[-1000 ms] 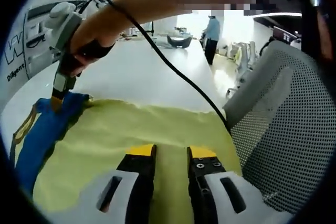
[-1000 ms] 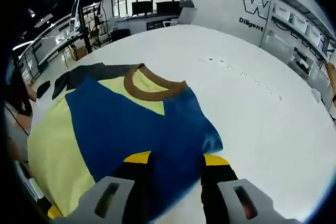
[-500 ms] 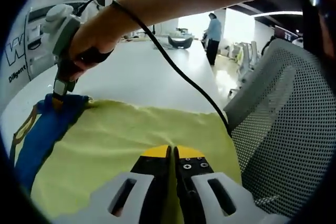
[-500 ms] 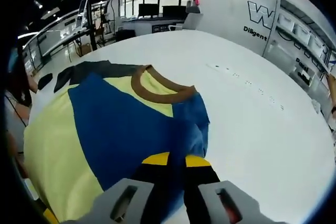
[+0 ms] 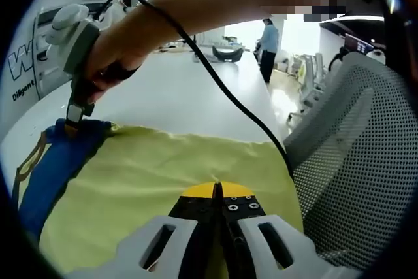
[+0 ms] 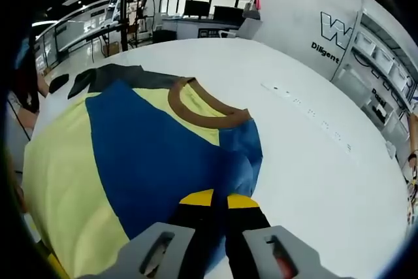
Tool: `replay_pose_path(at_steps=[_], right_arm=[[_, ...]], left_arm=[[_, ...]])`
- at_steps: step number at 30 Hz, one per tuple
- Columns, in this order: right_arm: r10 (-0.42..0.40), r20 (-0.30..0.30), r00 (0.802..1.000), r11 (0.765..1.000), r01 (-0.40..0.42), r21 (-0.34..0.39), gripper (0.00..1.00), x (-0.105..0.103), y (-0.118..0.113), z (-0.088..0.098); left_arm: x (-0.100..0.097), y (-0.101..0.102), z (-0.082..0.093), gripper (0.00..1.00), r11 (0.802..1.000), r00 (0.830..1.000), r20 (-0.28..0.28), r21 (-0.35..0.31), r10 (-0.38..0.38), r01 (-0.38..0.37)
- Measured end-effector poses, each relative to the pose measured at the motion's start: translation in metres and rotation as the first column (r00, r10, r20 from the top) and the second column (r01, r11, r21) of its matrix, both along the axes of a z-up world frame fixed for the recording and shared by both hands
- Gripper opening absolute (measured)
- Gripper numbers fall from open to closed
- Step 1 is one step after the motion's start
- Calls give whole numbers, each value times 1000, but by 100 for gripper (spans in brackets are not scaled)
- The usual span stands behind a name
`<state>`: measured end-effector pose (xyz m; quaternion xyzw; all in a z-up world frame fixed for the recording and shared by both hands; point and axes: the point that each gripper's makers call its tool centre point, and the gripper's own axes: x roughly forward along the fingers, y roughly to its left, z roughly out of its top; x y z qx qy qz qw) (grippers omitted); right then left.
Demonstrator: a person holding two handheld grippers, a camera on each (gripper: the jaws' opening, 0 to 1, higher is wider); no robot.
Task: Fold the garment on the visible template until the final outline fits inside the template.
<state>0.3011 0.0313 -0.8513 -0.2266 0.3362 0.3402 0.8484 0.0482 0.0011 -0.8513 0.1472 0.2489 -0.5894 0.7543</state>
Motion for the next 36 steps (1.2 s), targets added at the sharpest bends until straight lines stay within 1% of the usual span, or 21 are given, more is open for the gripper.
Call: replay_pose_path(at_steps=[3, 8, 21, 25, 28, 33, 36], right_arm=[[-9, 4, 1000, 1000, 9, 1, 0, 1, -4, 0], [-38, 3, 999, 999, 38, 7, 0, 4, -13, 0], [-67, 23, 997, 997, 68, -21, 0, 7, -38, 1], [-74, 23, 997, 997, 74, -15, 0, 9, -45, 0], [-82, 21, 996, 997, 82, -6, 0, 10, -50, 0], [-91, 22, 996, 996, 91, -12, 0, 11, -62, 0], [-102, 20, 995, 995, 103, -6, 0, 11, -68, 1]], left_arm=[[0, -3, 1, 0, 1000, 1000, 10, 0, -11, 11], [1, -8, 1, 0, 1000, 1000, 7, -1, -9, 9], [3, -29, 0, 0, 1000, 1000, 7, -20, -16, 16], [5, -35, 0, 0, 999, 1000, -6, -38, -4, 4], [6, -40, 0, 0, 998, 1000, -27, -58, 9, -11], [8, -53, 0, 0, 997, 1000, -29, -72, 10, -12], [9, -60, 0, 0, 995, 999, -43, -91, 24, -28]])
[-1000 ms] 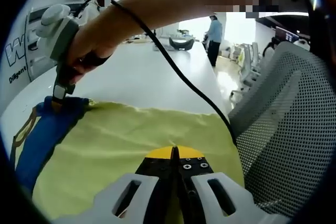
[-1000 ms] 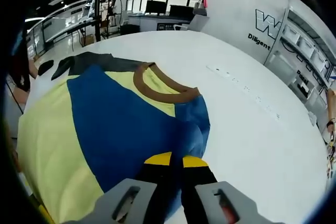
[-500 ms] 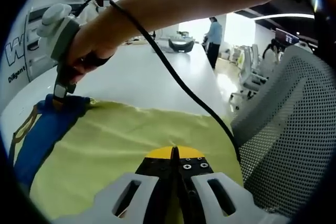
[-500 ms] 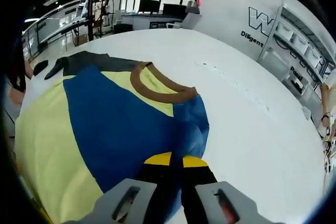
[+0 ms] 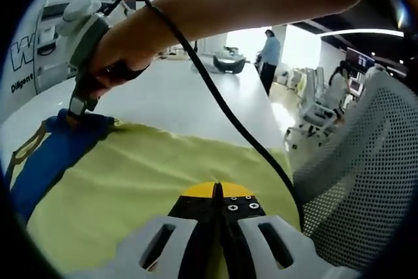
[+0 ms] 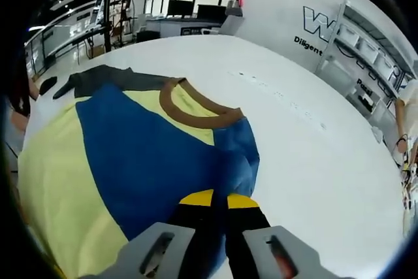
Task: Fold the garment on the visible template until the final outline fits inside the template.
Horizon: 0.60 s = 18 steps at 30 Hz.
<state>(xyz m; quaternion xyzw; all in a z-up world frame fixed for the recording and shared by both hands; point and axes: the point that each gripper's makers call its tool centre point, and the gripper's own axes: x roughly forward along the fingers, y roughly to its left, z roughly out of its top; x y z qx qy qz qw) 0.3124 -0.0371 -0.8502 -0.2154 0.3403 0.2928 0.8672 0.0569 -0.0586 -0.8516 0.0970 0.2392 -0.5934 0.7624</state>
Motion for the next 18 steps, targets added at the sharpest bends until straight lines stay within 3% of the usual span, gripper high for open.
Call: replay_pose_path(at_steps=[13, 18], right_arm=[[-64, -29, 998, 995, 66, 75, 0, 3, -23, -1], [-62, -15, 998, 997, 63, 50, 0, 4, -33, -1]], left_arm=[[3, -24, 0, 0, 999, 1000, -30, -43, 7, -9], [4, -32, 0, 0, 999, 1000, -29, -45, 1, -3]])
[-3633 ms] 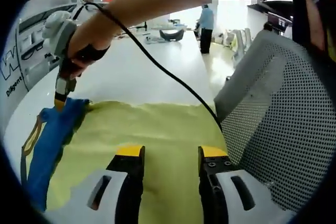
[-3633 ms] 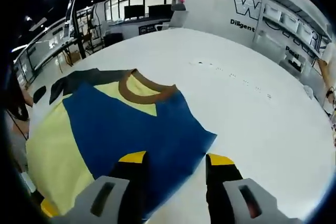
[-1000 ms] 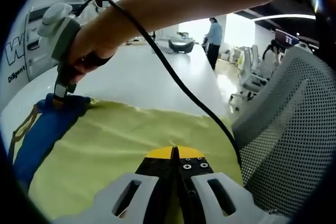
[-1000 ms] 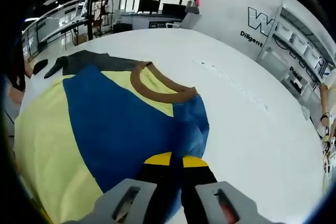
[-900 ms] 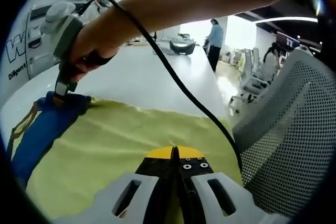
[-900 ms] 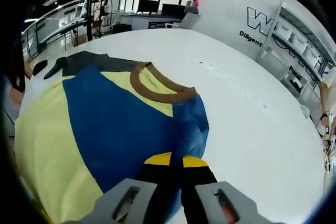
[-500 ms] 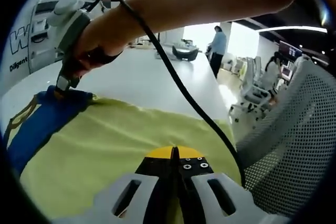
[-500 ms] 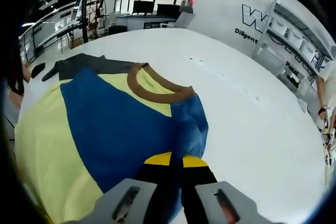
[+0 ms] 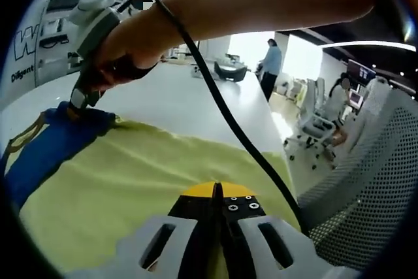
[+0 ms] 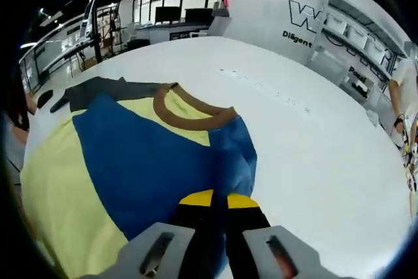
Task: Fold the garment on the visible template until the final outline fits inside the template.
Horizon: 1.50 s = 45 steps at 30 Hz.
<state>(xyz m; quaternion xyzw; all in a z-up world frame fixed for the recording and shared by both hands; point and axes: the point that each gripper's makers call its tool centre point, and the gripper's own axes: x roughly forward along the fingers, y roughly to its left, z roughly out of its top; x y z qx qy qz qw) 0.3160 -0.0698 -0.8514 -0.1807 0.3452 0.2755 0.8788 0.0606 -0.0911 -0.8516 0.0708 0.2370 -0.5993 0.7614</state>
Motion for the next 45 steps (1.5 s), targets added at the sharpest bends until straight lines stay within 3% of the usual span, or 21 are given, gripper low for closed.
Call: replay_pose_path(at_steps=[10, 12, 15, 27, 35, 45], right_arm=[[-57, -6, 998, 998, 57, 24, 0, 2, -20, 0], [-61, -16, 998, 997, 62, 48, 0, 3, -21, 0], [-44, -18, 999, 999, 44, 24, 0, 4, -24, 0], [-73, -22, 997, 996, 74, 40, 0, 3, -37, 0], [-135, -28, 990, 985, 137, 103, 0, 3, -51, 0], [-133, -15, 991, 989, 134, 68, 0, 5, -58, 0]], left_arm=[[2, -17, 0, 0, 1000, 1000, -12, -7, 4, -4], [1, -18, 1, 0, 999, 998, 44, 21, -34, 33], [2, -20, 0, 0, 1000, 1000, 5, 7, -12, 12], [3, -35, 0, 0, 1000, 999, -41, -25, 6, -7], [1, -46, 0, 0, 1000, 999, -32, -24, 2, -3], [2, -58, 0, 0, 1000, 999, -39, -16, -7, 7]])
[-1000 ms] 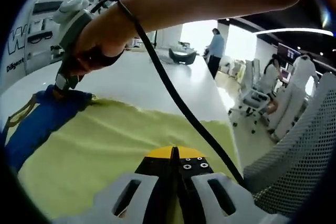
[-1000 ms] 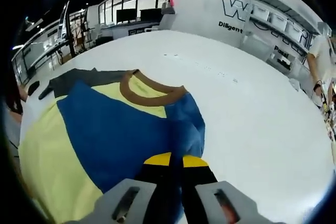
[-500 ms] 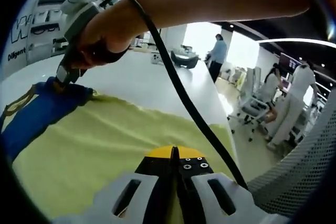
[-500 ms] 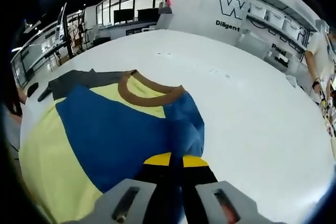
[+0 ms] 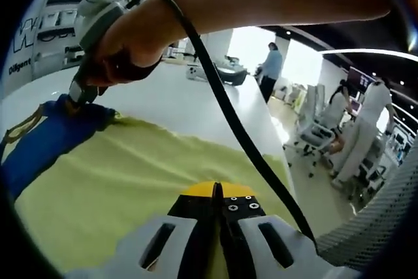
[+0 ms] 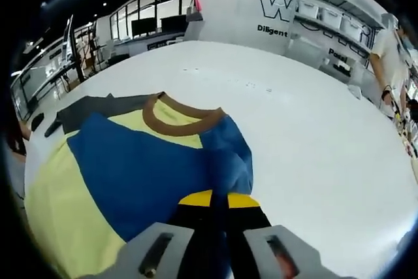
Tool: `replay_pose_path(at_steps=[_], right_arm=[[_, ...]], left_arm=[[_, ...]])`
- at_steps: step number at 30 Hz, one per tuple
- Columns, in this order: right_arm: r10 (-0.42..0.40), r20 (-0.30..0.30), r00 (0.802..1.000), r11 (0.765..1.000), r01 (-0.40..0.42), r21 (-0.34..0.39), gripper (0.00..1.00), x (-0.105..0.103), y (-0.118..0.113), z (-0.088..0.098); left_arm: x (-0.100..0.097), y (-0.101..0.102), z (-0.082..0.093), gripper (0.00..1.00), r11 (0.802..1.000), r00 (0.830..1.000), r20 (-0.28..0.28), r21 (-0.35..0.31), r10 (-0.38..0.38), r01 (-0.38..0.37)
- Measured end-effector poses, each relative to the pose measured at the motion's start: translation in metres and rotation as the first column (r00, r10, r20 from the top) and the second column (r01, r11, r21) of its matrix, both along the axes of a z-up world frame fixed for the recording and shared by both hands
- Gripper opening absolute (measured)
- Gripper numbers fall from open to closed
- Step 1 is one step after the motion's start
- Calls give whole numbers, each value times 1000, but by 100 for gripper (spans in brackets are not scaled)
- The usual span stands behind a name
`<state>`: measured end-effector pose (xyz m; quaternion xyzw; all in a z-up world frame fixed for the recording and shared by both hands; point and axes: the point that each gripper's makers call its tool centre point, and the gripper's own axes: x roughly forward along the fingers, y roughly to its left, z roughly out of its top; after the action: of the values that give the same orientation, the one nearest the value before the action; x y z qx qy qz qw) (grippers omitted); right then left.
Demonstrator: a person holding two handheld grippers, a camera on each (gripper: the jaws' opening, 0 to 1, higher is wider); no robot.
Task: Fold the garment on the visible template until the final outline fits inside the template.
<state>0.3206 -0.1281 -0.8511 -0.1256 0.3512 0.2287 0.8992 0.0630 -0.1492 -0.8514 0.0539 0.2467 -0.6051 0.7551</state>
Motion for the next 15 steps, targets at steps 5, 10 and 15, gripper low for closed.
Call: replay_pose_path(at_steps=[5, 10, 15], right_arm=[[-14, -2, 1000, 1000, 14, -22, 2, 1, -2, 0], [-44, 9, 999, 998, 44, -54, 13, 2, -10, 3], [-90, 26, 996, 992, 92, -89, 28, 7, -23, 5]], left_arm=[[0, 1, 0, 0, 1000, 1000, -2, -4, 4, -4], [0, 2, -1, 0, 999, 998, -44, -32, 35, -36], [0, 1, 0, 0, 999, 999, -36, -22, 34, -35]])
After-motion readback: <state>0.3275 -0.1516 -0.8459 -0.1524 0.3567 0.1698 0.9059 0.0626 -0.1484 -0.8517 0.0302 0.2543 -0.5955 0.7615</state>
